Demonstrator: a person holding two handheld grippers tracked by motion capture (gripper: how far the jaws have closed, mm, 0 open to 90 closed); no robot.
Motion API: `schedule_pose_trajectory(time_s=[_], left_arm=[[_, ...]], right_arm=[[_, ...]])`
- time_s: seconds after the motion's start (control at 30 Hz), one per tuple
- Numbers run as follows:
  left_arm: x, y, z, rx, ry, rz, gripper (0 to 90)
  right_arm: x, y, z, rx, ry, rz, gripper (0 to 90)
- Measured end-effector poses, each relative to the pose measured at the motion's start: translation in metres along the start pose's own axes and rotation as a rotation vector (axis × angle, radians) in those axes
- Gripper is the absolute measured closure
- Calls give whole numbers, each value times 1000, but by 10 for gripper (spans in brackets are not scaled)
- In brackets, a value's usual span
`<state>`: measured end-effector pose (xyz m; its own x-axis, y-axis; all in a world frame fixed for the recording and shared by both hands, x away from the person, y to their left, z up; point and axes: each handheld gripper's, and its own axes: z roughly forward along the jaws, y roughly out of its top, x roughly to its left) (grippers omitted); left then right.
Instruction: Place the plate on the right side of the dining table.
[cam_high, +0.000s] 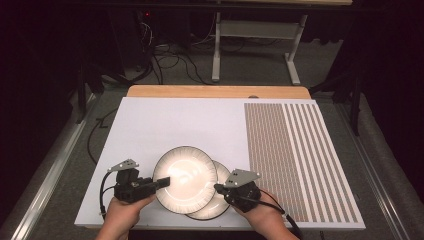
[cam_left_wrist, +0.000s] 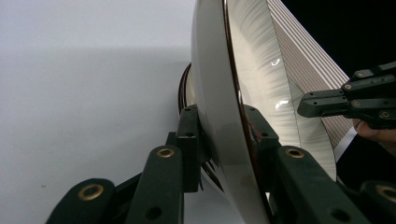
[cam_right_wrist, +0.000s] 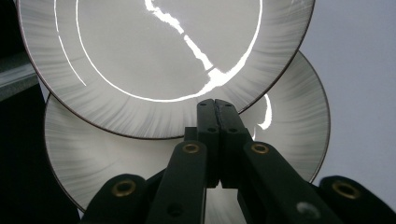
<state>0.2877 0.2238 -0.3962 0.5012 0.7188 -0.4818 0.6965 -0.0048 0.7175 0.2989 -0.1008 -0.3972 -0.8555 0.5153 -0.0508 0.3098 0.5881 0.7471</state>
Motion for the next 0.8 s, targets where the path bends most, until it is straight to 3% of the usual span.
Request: schedule_pose_trajectory(time_s=[0.23, 0.4, 0.63, 0.8], left_arm=[[-1, 0, -1, -17, -4, 3, 737], [-2, -1, -3, -83, -19, 4, 770], [-9, -1, -5, -121, -12, 56, 786], [-9, -1, -8, -154, -2, 60, 795]], right_arm=[[-6, 0, -13, -43, -4, 14, 854], [-11, -2, -23, -75, -37, 39, 770], [-22, -7, -36, -116, -62, 73, 723], [-31, -11, -53, -151, -101, 99, 677]])
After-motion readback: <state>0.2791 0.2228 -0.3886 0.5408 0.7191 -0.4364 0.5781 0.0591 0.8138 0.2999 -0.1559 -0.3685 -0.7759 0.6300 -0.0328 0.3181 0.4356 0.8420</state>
